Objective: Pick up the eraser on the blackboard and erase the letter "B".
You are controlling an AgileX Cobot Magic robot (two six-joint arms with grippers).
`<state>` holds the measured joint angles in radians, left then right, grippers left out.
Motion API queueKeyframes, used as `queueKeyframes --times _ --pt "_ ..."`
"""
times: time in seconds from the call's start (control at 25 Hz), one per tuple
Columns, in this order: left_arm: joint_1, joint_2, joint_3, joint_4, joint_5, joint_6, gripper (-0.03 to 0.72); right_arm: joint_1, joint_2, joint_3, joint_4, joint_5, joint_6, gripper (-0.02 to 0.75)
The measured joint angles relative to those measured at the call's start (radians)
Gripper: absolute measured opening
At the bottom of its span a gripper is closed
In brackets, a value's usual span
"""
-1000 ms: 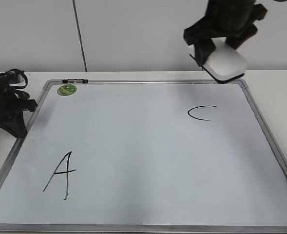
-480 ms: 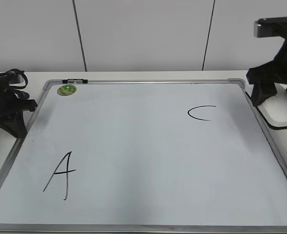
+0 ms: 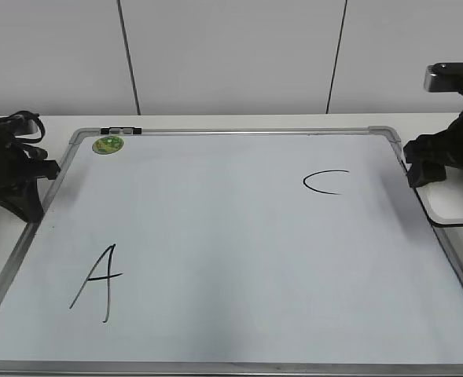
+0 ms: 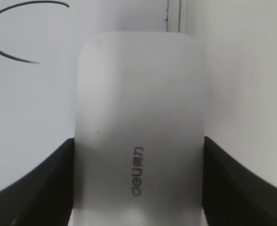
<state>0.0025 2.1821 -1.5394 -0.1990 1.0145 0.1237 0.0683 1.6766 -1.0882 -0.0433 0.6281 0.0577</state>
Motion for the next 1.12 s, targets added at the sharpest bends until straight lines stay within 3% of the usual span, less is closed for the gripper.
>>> queueKeyframes --times 0.68,1.12 --pt "0.0 0.0 0.0 0.0 -0.002 0.0 0.011 0.0 0.133 0.001 -0.038 -0.073 0.002 0.54" --pt "0.0 0.0 0.0 0.0 -0.002 0.0 0.011 0.0 0.162 0.001 0.017 -0.168 0.004 0.54"
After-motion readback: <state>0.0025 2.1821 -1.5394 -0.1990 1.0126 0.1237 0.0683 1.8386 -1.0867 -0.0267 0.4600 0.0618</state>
